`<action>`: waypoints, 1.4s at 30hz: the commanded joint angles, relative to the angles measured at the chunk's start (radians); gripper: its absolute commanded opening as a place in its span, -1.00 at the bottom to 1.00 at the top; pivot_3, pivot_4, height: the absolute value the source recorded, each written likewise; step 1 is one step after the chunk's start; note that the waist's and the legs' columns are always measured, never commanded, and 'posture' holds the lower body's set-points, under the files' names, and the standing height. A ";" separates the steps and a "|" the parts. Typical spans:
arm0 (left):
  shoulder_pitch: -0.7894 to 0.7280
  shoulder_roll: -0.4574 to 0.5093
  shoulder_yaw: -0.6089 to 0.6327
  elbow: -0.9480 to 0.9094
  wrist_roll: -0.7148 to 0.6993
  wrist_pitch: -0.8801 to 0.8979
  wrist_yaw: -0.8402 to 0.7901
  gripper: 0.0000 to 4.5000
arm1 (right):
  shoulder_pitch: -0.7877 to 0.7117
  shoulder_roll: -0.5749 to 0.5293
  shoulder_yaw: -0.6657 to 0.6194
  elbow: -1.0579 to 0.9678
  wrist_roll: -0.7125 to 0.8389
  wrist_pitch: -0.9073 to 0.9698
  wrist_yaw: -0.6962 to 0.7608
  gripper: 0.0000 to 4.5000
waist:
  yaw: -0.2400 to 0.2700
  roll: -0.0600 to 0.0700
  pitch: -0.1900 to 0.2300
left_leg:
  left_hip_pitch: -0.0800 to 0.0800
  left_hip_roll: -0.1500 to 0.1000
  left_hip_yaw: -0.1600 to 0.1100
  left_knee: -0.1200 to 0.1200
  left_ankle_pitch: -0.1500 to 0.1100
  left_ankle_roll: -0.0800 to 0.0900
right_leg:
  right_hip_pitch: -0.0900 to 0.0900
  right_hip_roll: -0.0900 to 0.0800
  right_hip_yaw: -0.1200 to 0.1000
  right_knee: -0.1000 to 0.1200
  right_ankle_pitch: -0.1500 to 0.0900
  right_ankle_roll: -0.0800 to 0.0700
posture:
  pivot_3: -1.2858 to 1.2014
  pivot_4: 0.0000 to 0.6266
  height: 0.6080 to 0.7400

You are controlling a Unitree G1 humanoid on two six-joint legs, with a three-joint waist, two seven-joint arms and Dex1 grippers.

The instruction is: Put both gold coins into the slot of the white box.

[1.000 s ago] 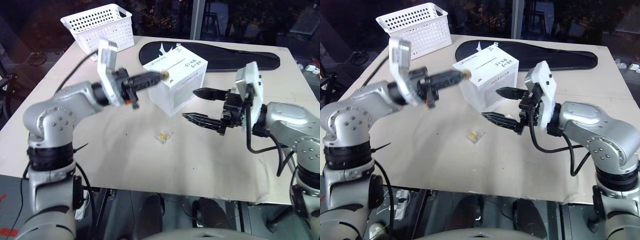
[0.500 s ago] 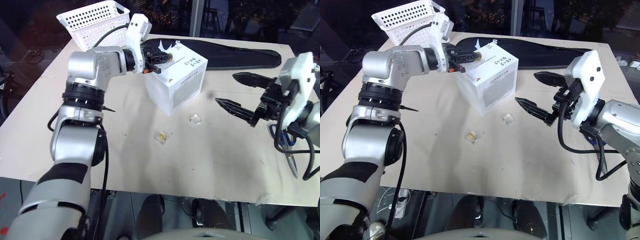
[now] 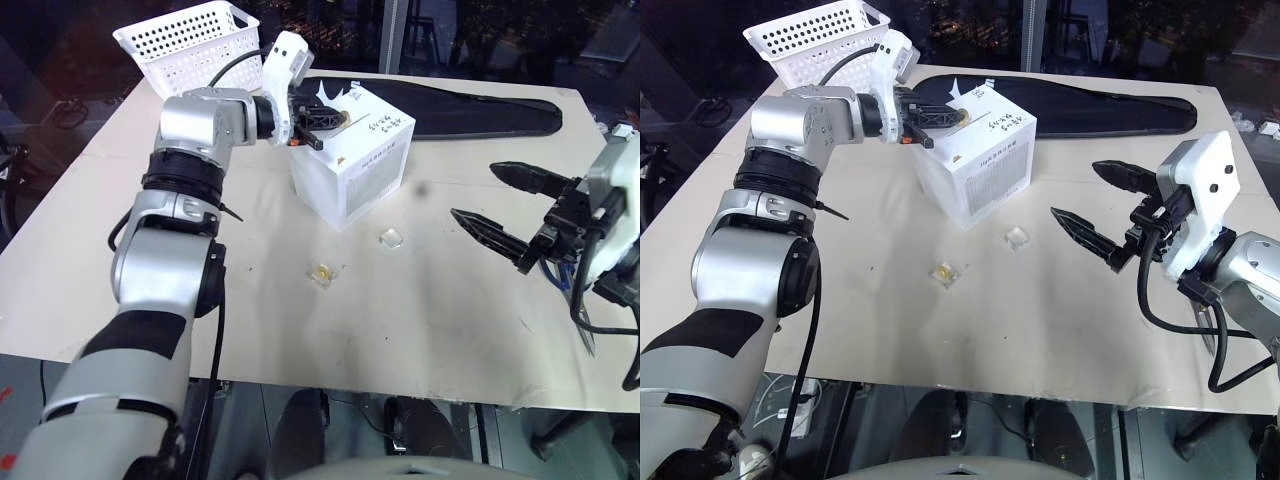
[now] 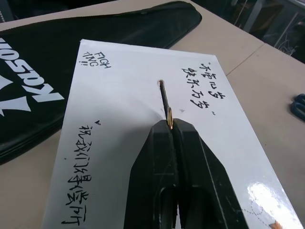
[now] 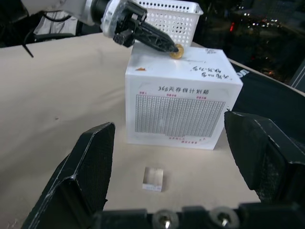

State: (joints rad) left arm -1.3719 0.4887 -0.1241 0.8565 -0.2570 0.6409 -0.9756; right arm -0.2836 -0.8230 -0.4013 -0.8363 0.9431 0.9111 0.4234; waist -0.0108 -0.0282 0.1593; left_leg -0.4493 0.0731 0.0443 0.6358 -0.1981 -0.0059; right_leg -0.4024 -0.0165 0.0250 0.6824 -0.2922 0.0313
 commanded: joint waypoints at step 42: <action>0.749 0.286 0.290 -0.937 -0.308 0.161 -0.220 0.42 | 0.037 -0.042 0.175 0.012 0.059 -0.078 0.083 0.79 | 0.001 0.001 0.000 | 0.002 0.001 -0.002 0.014 0.000 0.000 | 0.002 -0.001 0.000 0.014 0.000 0.000 | 0.03 -0.52 1.00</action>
State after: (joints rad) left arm -0.6575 0.7624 0.1836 -0.0100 -0.5524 0.8368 -1.1773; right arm -0.2553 -0.8577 -0.2451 -0.8196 1.0202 0.8600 0.4691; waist -0.0102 -0.0274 0.1590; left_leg -0.4469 0.0740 0.0419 0.6496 -0.1981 -0.0056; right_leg -0.3996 -0.0171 0.0247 0.6966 -0.2922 0.0313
